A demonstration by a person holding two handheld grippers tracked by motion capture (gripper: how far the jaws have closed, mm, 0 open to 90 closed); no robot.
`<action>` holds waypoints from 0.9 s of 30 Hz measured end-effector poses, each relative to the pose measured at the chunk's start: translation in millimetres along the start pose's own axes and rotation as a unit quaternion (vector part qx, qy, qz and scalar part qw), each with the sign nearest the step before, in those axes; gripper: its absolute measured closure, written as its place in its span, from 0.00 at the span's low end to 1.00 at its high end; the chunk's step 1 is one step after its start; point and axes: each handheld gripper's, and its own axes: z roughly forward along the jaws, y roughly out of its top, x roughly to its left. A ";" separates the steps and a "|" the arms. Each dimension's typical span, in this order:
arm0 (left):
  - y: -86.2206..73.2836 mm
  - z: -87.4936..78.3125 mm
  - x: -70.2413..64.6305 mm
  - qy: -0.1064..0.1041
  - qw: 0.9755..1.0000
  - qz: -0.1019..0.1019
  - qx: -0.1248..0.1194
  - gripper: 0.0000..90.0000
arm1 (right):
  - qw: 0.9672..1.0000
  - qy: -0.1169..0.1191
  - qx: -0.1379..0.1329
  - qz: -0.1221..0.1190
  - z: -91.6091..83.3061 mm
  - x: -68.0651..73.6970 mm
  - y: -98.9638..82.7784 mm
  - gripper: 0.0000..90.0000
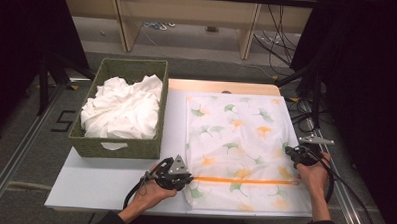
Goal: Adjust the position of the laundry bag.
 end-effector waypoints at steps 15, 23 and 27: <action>-22.6 -34.8 32.4 0.033 0.999 -0.032 0.008 0.93 | 0.998 0.028 0.012 -0.060 23.8 42.7 27.5 1.00; -30.1 -42.5 35.0 0.033 0.999 -0.038 0.014 0.92 | 0.997 0.035 0.018 -0.069 27.1 52.5 29.0 1.00; -30.2 -41.5 35.8 0.034 0.999 -0.037 0.018 0.92 | 0.997 0.034 0.023 -0.071 27.6 54.7 27.3 1.00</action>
